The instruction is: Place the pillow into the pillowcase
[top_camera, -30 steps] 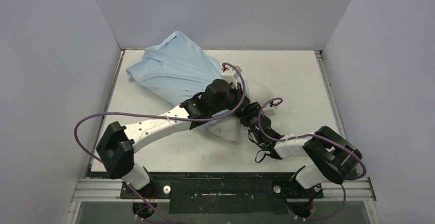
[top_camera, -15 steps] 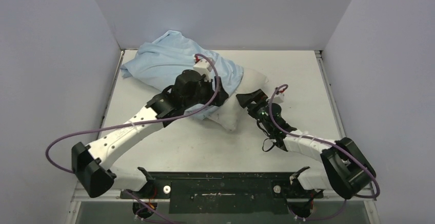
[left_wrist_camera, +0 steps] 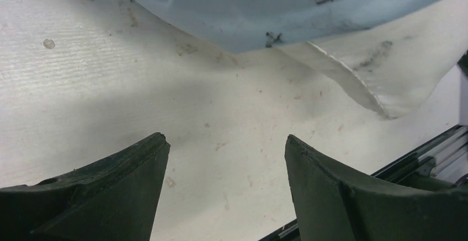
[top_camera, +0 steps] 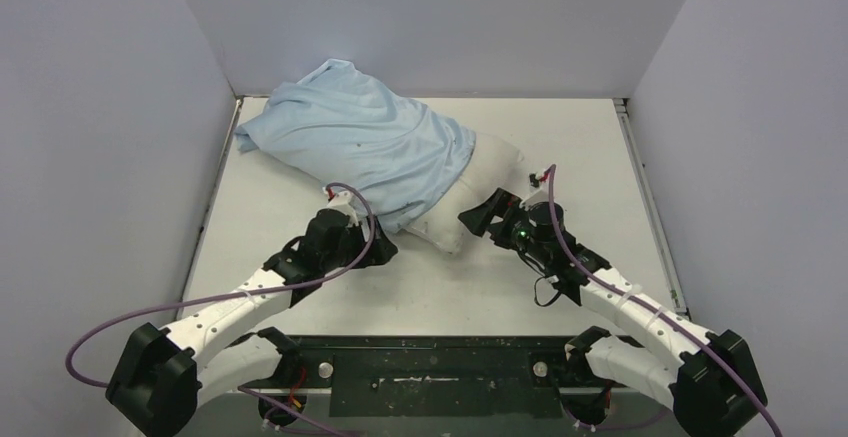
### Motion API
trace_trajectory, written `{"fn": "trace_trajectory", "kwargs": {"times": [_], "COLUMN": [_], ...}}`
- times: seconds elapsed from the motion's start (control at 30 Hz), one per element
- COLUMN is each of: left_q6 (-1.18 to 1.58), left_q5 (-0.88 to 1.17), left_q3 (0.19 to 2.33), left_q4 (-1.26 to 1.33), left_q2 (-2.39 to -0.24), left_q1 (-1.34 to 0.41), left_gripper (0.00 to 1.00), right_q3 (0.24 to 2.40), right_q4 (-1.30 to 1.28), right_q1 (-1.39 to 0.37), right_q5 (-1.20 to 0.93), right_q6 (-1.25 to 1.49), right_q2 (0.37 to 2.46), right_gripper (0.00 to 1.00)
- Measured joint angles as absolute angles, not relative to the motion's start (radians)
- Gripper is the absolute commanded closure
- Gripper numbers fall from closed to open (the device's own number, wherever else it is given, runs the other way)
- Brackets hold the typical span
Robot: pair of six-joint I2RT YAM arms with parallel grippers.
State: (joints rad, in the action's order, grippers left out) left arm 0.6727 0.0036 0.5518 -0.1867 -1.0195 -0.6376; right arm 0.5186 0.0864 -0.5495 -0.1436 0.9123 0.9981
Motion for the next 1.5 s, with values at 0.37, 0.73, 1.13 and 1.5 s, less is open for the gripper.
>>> {"fn": "trace_trajectory", "kwargs": {"times": [0.37,0.73,1.13,1.5], "left_q6": [0.771,0.791,0.897,0.929], "left_q5": [0.123,0.213,0.207,0.188], "left_q3": [0.34,0.324,0.288,0.362], "left_q4": [0.404,0.706,1.001,0.733], "left_q2": [-1.058,-1.277,-1.533,-1.415], "left_q1": [-0.462,-0.45,-0.465,-0.529], "left_gripper": [0.13,0.15,0.93,1.0], "right_q3": [0.506,0.449,0.44,0.403], "right_q4": [0.052,0.15,0.282,0.557], "right_q1": [-0.55,-0.557,-0.593,-0.645], "right_q5": [-0.201,-0.238,-0.219,-0.168], "right_q6": [0.908,0.955,1.026,1.13], "right_q2": [0.977,1.068,1.2,1.362], "right_gripper": [0.05,0.05,0.08,0.52]}}
